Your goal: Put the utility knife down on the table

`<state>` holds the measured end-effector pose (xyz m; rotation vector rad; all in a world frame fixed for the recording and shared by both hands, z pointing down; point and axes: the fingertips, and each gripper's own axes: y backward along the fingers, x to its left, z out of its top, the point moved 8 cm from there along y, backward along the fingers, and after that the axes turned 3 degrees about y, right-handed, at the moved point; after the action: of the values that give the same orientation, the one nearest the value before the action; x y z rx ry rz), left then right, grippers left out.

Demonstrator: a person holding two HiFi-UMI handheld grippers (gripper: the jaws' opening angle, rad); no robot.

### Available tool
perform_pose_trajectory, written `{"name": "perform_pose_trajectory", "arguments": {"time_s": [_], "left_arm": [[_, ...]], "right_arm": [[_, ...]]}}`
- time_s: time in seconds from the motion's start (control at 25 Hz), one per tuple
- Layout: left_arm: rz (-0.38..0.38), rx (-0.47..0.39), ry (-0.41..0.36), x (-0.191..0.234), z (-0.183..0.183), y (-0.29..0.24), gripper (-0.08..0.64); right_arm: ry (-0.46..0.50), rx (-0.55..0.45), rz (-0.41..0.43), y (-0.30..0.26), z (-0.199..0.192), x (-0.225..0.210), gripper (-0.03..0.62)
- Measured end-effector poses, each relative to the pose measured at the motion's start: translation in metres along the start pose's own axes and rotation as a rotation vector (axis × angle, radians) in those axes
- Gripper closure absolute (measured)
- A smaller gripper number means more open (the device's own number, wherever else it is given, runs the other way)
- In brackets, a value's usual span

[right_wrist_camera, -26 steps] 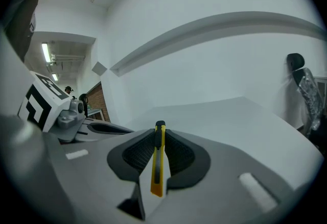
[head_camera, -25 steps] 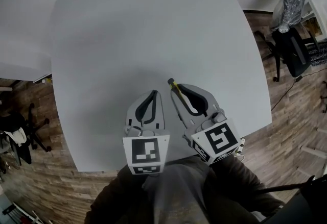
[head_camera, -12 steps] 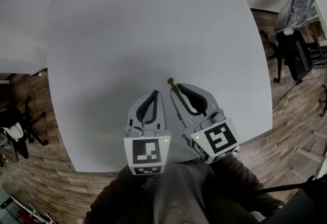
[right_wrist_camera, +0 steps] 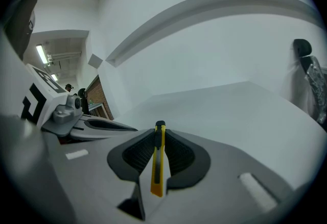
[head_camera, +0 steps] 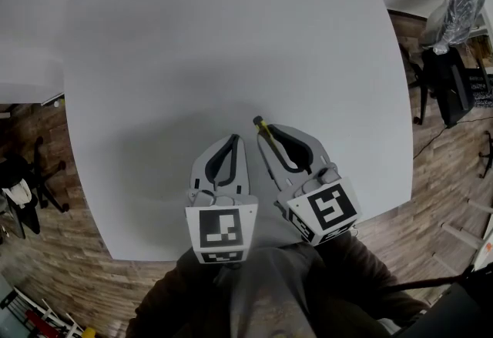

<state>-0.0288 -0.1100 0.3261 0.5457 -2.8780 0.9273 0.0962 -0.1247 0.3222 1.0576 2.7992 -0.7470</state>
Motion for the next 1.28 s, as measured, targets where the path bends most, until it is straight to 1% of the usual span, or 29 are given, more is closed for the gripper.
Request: {"name": "perform_pose_trajectory", "arguments": {"time_s": [0.64,1.28], "left_arm": [[0.009,0.04,0.018,0.009,-0.006,-0.028,0.558],[0.019,0.061,0.029,0.013,-0.011,-0.037,0.558]], "right_arm": [[-0.021,0.058,0.011,-0.028,-0.014,-0.021,0.529],[-0.035,0.088,0.024,-0.039,-0.025,-0.027,0.529]]}}
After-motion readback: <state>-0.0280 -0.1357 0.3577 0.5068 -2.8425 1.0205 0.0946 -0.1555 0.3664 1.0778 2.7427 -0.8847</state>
